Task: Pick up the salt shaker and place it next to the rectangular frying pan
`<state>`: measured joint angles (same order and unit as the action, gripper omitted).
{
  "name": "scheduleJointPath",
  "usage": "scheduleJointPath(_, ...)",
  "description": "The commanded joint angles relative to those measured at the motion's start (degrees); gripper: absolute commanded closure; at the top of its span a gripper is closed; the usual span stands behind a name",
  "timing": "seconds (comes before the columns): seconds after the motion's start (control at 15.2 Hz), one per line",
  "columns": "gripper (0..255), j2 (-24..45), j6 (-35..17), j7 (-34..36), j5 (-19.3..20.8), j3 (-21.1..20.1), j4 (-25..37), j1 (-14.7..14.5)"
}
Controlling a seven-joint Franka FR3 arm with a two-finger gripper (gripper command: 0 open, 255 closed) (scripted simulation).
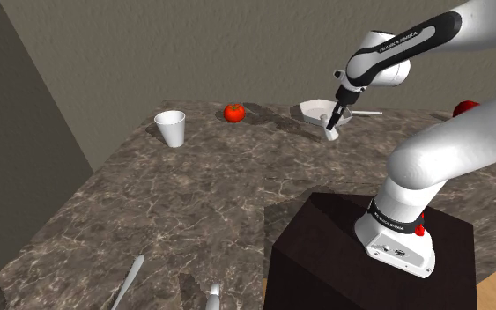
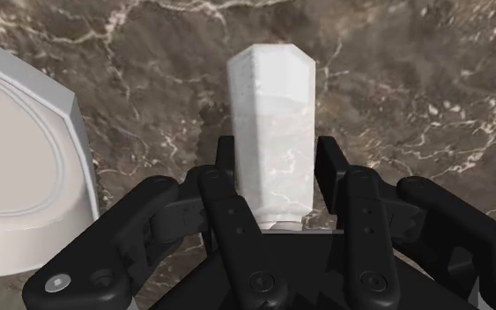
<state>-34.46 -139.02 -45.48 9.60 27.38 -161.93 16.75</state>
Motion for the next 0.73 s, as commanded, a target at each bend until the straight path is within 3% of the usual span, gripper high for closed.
scheduleJointPath(0.0,255,1.4,-2.2,-0.3,-0.1,0.6,-0.8,-0.3)
scheduleJointPath(0.59,255,2.3,-3.5,-0.6,-0.2,1.0,-1.2,-0.5)
scheduleJointPath(0.66,0,2.3,-3.5,-0.6,-0.2,1.0,-1.2,-0.5)
